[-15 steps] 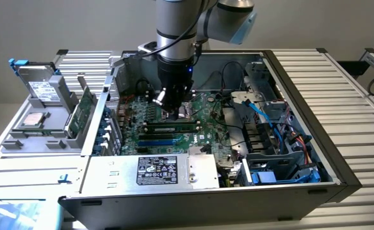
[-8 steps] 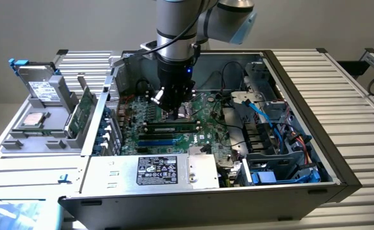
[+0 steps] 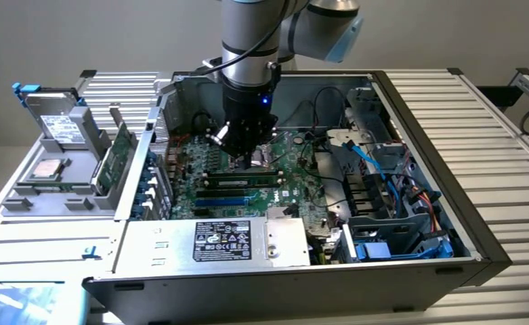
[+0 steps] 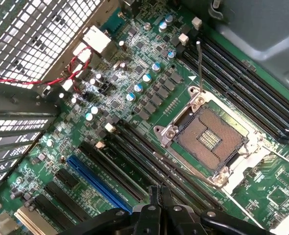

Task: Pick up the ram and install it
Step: 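Press down the ram until it locks into place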

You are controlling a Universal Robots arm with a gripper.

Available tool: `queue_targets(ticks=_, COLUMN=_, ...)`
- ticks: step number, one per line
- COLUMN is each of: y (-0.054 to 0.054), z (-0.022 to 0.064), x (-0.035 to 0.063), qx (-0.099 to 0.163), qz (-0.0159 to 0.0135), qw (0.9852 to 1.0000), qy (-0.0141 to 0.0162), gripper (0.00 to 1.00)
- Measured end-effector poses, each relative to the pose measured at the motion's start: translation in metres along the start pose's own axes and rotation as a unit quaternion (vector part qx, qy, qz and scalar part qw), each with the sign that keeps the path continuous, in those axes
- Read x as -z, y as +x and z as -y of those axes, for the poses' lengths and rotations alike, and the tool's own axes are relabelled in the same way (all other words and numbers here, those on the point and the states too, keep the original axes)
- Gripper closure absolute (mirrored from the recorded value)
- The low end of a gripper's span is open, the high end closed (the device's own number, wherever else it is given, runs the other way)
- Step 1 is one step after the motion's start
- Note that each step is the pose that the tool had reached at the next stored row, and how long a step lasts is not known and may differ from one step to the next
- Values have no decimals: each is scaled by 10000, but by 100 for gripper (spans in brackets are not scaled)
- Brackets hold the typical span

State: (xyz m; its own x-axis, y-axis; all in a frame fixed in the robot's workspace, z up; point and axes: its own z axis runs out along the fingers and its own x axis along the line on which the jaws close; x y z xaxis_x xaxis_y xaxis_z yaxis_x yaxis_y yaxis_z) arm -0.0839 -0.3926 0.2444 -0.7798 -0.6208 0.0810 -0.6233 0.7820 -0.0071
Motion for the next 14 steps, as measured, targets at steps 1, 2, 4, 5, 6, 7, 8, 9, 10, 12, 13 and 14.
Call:
queue_targets(ticks=1, y=0, z=0, x=0, qx=-70, qz=0, qw=10000, qy=-6, gripper=88)
queue_targets(ticks=2, y=0, z=0, x=0, qx=-142, qz=0, qw=9999, qy=-11, gripper=88)
queue_targets(ticks=4, y=0, z=0, x=0, qx=-271, qz=0, qw=9996, qy=-21, gripper=88)
queue_targets(ticks=5, y=0, z=0, x=0, qx=-333, qz=-1, qw=9994, qy=-26, gripper=88)
queue_targets(ticks=6, y=0, z=0, x=0, qx=-392, qz=-2, qw=9992, qy=-29, gripper=88)
queue_targets(ticks=7, y=0, z=0, x=0, qx=-448, qz=-3, qw=9990, qy=-30, gripper=88)
queue_targets(ticks=8, y=0, z=0, x=0, qx=-501, qz=-6, qw=9987, qy=-31, gripper=88)
queue_targets(ticks=9, y=0, z=0, x=0, qx=-559, qz=-9, qw=9984, qy=-31, gripper=88)
queue_targets(ticks=10, y=0, z=0, x=0, qx=-607, qz=-14, qw=9982, qy=-26, gripper=88)
queue_targets(ticks=12, y=0, z=0, x=0, qx=-687, qz=-37, qw=9976, qy=3, gripper=88)
queue_targets(ticks=13, y=0, z=0, x=1, qx=-728, qz=-51, qw=9973, qy=21, gripper=88)
queue_targets(ticks=14, y=0, z=0, x=2, qx=-766, qz=-66, qw=9970, qy=40, gripper=88)
